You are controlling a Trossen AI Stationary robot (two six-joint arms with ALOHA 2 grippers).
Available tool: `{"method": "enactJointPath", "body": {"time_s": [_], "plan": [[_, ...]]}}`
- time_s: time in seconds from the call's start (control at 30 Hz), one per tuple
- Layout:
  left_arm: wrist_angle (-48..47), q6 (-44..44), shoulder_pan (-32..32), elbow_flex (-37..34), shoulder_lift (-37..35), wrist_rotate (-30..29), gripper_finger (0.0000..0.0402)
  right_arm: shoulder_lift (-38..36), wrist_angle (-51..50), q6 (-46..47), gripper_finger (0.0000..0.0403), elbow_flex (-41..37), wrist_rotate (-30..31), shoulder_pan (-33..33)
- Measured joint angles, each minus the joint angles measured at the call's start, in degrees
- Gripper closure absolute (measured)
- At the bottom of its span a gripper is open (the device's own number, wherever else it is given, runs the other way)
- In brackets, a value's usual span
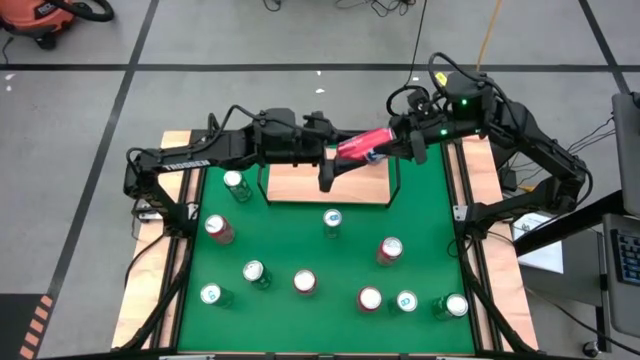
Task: Place canned beverage on shelf
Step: Put the red soda can on the shelf
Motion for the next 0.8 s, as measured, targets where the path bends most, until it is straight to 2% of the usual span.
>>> {"method": "enactJointPath", "body": {"time_s": [0.3, 0.8], "plan": [[1.11, -7.54, 0.09, -0.03, 0.03, 0.04, 0.0119, 0.07, 3.39, -3.26, 0.0052, 0.00, 0.11, -0.64], [5.76, -25.75, 0.02, -0.07, 0.07, 0.04, 0.0119, 0.09, 7.18, -10.53, 0.0051, 0.00, 0.21, -0.76]]}}
